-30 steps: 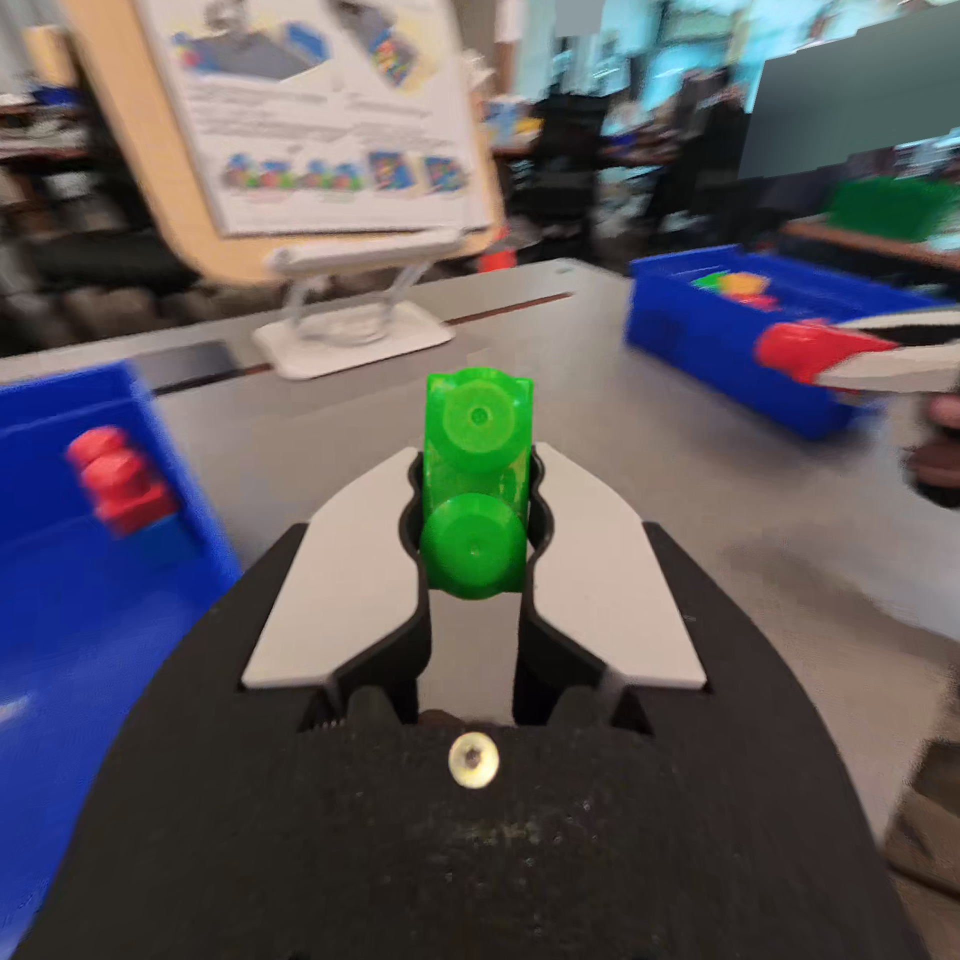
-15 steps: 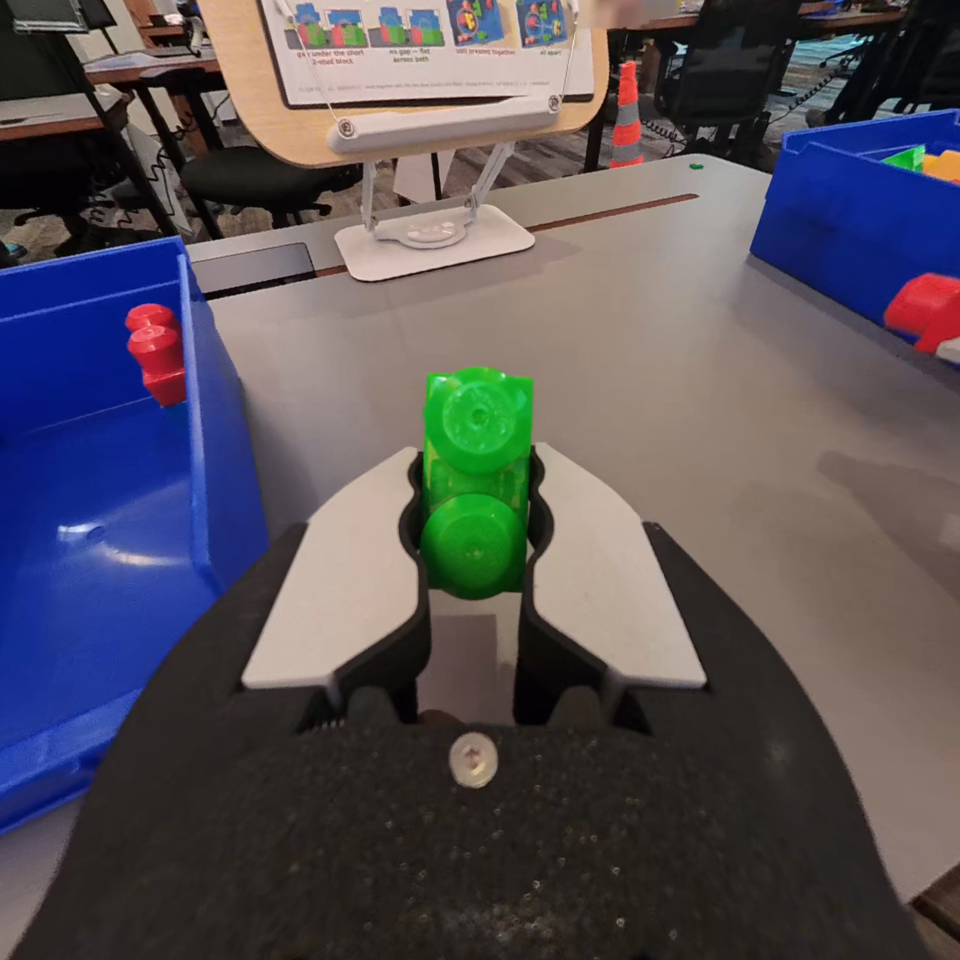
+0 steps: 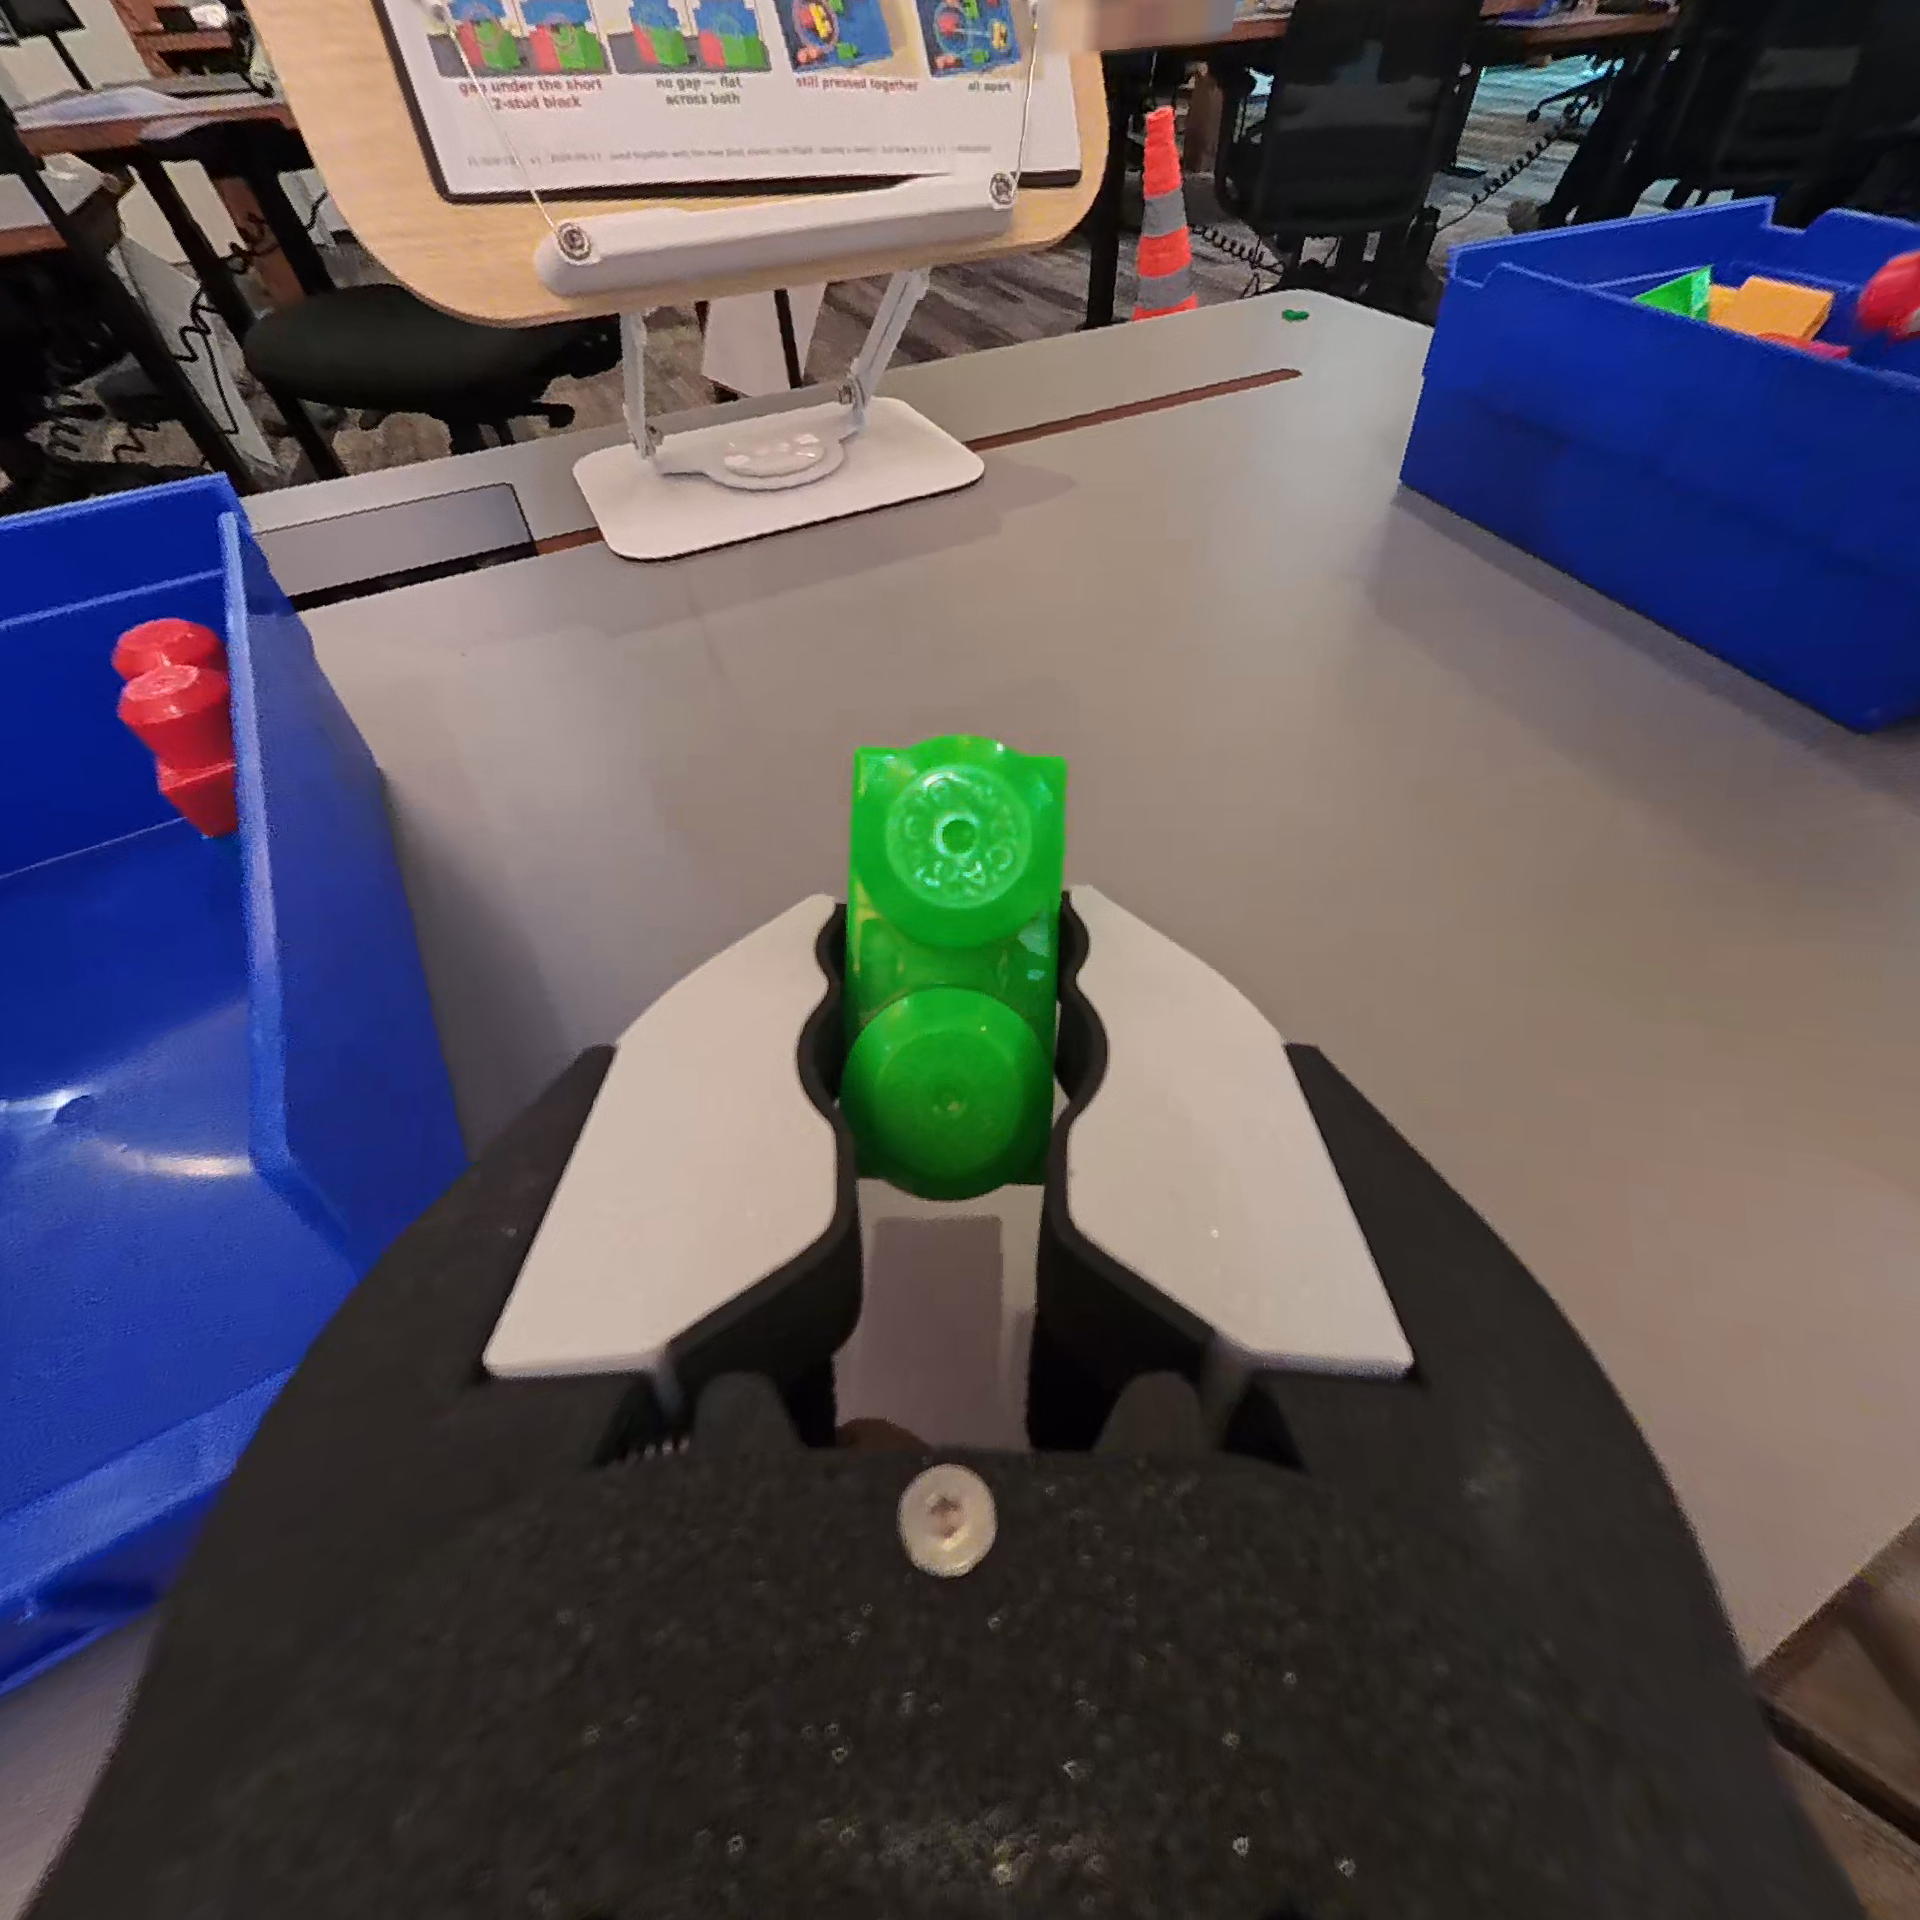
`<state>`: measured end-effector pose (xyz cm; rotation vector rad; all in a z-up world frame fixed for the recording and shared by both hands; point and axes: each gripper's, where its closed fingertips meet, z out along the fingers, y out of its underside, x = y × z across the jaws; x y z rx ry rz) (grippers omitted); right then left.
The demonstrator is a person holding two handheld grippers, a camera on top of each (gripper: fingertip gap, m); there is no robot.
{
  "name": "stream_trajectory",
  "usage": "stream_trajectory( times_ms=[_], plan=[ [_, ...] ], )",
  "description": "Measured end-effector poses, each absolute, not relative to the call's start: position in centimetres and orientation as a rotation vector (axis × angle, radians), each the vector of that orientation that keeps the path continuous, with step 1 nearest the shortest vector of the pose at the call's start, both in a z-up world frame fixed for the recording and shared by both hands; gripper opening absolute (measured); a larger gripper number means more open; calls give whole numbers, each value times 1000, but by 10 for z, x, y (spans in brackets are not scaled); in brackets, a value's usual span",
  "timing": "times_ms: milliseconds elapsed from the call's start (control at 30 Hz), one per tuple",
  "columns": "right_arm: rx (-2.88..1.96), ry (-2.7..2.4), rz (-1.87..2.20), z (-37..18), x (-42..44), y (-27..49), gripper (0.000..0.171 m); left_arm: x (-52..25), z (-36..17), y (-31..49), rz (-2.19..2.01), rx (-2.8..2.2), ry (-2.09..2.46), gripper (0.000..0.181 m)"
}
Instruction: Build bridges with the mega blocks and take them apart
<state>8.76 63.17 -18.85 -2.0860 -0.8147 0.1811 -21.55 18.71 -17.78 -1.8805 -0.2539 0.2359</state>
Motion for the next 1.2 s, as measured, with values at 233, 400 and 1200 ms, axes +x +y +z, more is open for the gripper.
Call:
stream_trajectory(
  times_ms=[233,400,1200],
  plan=[
    [-2256,-751,191,-222,93,649,39,-209,-178,189,219,-1887,-225,36],
    [-2122,-772,171,-187,86,628,63,-210,-177,189,209,-1889,-223,36],
    [-1628,-1202,813,-207,-75,287,70,-225,-179,184,250,-1898,-272,36]
  ],
)
